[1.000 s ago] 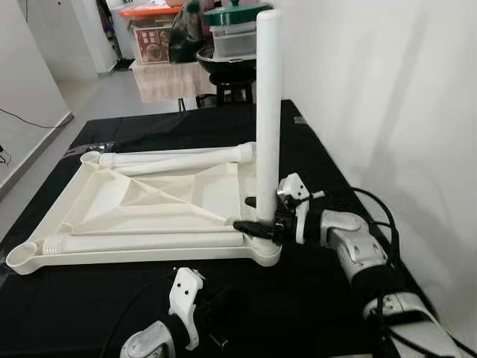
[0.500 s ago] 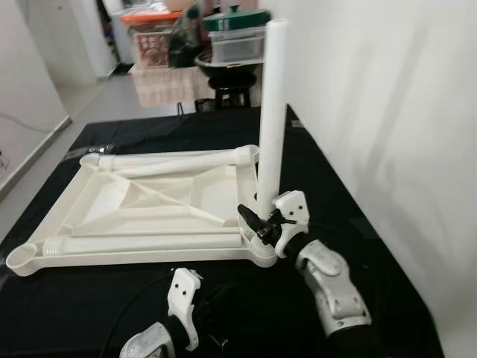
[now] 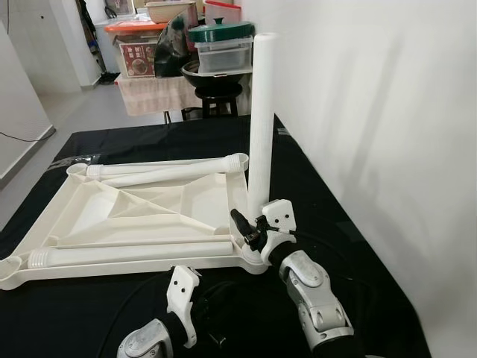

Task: Building children table

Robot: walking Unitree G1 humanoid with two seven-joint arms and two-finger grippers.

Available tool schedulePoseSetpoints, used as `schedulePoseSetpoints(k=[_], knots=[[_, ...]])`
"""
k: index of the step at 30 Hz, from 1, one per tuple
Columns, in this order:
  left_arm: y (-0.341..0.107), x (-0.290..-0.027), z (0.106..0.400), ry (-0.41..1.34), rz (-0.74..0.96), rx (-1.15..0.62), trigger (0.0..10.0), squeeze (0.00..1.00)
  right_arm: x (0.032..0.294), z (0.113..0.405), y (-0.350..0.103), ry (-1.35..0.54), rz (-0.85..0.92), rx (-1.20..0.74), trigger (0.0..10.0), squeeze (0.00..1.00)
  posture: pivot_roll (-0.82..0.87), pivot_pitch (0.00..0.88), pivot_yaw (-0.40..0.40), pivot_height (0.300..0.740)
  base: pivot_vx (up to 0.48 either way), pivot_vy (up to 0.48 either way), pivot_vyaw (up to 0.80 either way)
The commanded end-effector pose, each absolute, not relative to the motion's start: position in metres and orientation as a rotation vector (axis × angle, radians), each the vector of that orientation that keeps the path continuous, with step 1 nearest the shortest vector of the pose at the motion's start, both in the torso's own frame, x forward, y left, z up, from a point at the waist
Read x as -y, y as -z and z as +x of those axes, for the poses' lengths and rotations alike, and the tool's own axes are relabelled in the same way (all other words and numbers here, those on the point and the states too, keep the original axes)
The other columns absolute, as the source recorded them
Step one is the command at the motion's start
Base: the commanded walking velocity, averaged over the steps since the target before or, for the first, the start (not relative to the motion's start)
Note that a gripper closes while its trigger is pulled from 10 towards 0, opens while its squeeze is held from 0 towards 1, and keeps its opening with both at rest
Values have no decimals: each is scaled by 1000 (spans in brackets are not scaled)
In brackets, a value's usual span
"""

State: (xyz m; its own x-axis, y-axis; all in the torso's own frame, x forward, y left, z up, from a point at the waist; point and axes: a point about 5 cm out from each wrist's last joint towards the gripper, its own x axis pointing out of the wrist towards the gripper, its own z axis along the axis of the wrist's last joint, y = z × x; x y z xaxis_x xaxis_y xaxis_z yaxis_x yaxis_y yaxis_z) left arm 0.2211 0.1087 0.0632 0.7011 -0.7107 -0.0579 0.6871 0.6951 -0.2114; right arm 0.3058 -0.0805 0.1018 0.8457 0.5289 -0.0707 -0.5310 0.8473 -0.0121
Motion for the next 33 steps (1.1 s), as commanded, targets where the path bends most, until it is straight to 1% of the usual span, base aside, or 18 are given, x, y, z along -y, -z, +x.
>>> schedulePoseSetpoints(k=[1, 2, 3, 4, 6, 7, 8, 9, 11, 17, 18, 19, 20, 21, 28, 29, 31, 33], knots=[[-62, -112, 222, 763, -181, -148, 10000, 0, 79, 302, -92, -577, -8, -116, 10000, 847, -76, 0, 43, 740, 0, 0, 0], [-62, -112, 222, 763, -181, -148, 10000, 0, 79, 302, -92, -577, -8, -116, 10000, 847, -76, 0, 43, 740, 0, 0, 0], [-62, -112, 222, 767, -182, -149, 10000, 0, 79, 305, -102, -706, 0, -82, 10000, 1000, -77, 0, 43, 740, 0, 0, 0], [-62, -111, 223, 770, -184, -150, 10000, 0, 83, 311, -115, -851, -34, -43, 10000, 1000, -73, 0, 35, 740, 0, 0, 0], [-62, -111, 223, 770, -184, -150, 10000, 0, 83, 311, -115, -851, -34, -43, 10000, 1000, -73, 0, 35, 740, 0, 0, 0], [-61, -110, 224, 772, -184, -150, 10000, 0, 89, 318, -126, -967, -83, -16, 10000, 161, -67, 0, 28, 740, 0, 0, 0], [-61, -109, 225, 771, -185, -149, 10000, 0, 95, 325, -137, -1071, -114, -10, 10000, 0, -59, 0, 21, 740, 0, 0, 0], [-61, -109, 225, 771, -184, -148, 10000, 0, 99, 330, -144, -1134, -129, -11, 10000, 0, -59, 0, 21, 740, 0, 0, 0], [-61, -109, 225, 771, -184, -148, 10000, 0, 99, 330, -144, -1134, -129, -11, 10000, 0, -59, 0, 21, 740, 0, 0, 0], [-61, -108, 226, 766, -175, -146, 10000, 0, 101, 342, -164, -1270, -133, -21, 10000, 0, -46, 0, 13, 740, 0, 0, 0], [-61, -109, 226, 764, -174, -145, 10000, 0, 101, 344, -168, -1300, -114, -27, 6627, 0, -42, 0, 15, 740, 0, 0, 0], [-61, -109, 226, 764, -174, -145, 10000, 0, 101, 344, -168, -1300, -114, -27, 6627, 0, -42, 0, 15, 740, 0, 0, 0], [-61, -109, 226, 763, -173, -145, 10000, 0, 102, 346, -171, -1318, -96, -30, 471, 0, -41, 0, 15, 740, 0, 0, 0], [-61, -109, 225, 763, -173, -145, 10000, 0, 103, 346, -171, -1330, -83, -38, 0, 0, -40, 0, 15, 740, 0, 0, 0], [-60, -108, 223, 766, -179, -147, 10000, 0, 114, 343, -161, -1316, -91, -43, 0, 0, -43, 0, 19, 740, 0, 0, 0], [-61, -108, 222, 766, -180, -147, 10000, 0, 118, 341, -155, -1272, -107, -48, 0, 0, -44, 0, 18, 740, 0, 0, 0], [-61, -108, 220, 766, -185, -146, 10000, 0, 126, 338, -140, -1131, -153, -73, 0, 0, -49, 0, 18, 740, 0, 0, 0], [-62, -109, 217, 765, -188, -146, 10000, 0, 126, 331, -113, -792, -164, -129, 0, 0, -56, 0, 12, 740, 0, 0, 0]])
